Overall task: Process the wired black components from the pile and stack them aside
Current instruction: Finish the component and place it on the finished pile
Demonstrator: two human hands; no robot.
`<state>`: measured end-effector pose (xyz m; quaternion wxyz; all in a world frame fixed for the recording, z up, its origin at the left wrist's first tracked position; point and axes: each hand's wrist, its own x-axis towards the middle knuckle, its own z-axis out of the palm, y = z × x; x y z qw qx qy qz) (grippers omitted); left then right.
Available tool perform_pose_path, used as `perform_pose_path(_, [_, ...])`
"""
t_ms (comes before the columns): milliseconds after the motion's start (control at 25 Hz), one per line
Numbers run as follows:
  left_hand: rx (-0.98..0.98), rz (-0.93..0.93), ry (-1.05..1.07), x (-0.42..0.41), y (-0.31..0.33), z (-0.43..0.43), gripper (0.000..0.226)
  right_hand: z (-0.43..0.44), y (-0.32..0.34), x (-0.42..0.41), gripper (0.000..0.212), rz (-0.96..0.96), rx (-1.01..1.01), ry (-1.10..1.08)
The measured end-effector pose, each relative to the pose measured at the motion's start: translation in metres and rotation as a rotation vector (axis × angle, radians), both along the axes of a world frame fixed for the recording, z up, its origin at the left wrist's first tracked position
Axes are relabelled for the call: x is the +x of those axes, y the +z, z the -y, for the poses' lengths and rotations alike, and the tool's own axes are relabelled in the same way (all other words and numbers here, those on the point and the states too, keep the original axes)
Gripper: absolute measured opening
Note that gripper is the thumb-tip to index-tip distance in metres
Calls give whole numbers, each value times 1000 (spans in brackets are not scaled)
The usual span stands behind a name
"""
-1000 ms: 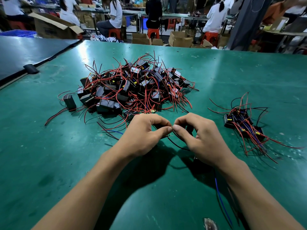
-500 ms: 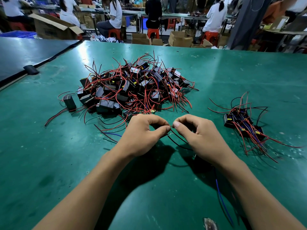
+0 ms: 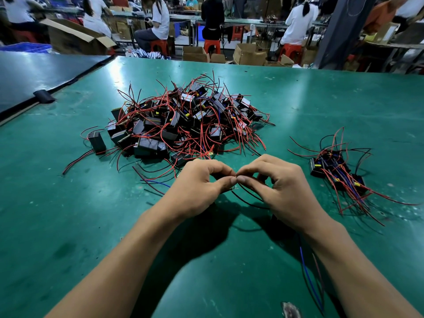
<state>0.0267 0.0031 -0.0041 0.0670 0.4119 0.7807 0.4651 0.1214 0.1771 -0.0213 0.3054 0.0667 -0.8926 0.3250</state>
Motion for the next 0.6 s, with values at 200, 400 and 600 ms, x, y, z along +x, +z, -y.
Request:
perform_pose_path(200, [5, 14, -17, 2, 2, 1, 10, 3, 1, 2, 10, 12, 90, -64])
perform_pose_path(400, [72, -1, 22, 5, 0, -1, 6, 9, 4, 3, 11, 98, 76, -94])
perform_pose_path(600, [108, -109, 47, 7, -5, -4, 2, 13, 8, 2, 20, 248, -164, -137])
